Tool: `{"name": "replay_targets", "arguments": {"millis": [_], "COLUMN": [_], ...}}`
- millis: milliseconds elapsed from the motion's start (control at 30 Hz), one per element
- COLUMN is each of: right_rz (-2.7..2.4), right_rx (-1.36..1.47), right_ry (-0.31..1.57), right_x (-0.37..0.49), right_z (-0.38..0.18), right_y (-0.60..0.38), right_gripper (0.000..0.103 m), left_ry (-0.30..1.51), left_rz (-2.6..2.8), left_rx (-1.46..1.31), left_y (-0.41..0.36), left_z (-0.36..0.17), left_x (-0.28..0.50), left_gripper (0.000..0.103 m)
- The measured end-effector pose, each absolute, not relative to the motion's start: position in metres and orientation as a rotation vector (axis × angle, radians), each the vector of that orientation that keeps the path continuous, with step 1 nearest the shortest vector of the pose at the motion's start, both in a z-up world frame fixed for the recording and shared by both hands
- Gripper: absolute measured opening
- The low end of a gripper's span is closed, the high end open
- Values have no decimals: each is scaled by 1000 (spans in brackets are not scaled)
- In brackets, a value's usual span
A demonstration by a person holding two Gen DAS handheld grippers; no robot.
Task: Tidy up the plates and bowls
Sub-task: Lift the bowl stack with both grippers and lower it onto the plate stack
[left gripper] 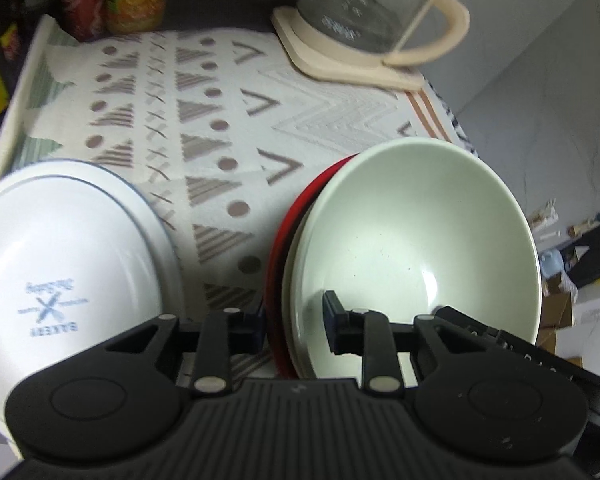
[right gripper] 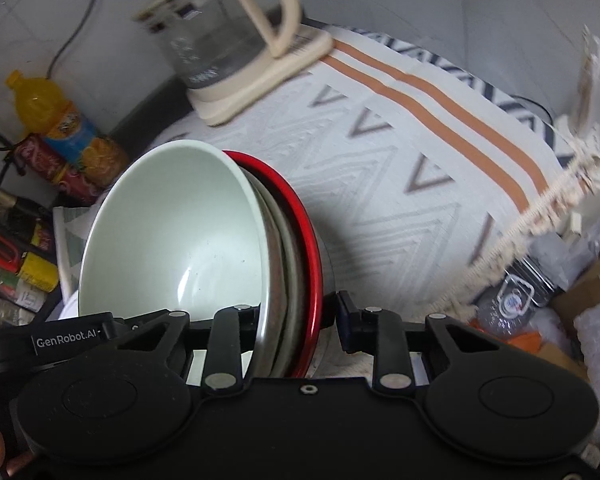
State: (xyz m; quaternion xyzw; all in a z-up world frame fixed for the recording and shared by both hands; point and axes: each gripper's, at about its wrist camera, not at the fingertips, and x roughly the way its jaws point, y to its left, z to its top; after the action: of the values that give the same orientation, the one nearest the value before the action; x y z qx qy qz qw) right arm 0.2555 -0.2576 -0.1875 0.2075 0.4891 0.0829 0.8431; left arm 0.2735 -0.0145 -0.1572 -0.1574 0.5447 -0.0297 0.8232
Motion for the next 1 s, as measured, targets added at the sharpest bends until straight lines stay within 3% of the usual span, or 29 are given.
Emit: {"name": "replay_targets", "arguments": {"millis": [400,1000], "right_rz": [324,542], "right_rx": [392,284], "right_ry": [957,963], "right_x": [263,258], "right_z": [-151,-136], "right_y": [-221,-143], "right_gripper": [28,28], "left_ry": [1049,965], "left_rz": [52,269], "left_rx": [-392,-509], "left_y": [24,92], "left_z": [-120,-111], "left_x": [248,192], "left_gripper": [27,27]}}
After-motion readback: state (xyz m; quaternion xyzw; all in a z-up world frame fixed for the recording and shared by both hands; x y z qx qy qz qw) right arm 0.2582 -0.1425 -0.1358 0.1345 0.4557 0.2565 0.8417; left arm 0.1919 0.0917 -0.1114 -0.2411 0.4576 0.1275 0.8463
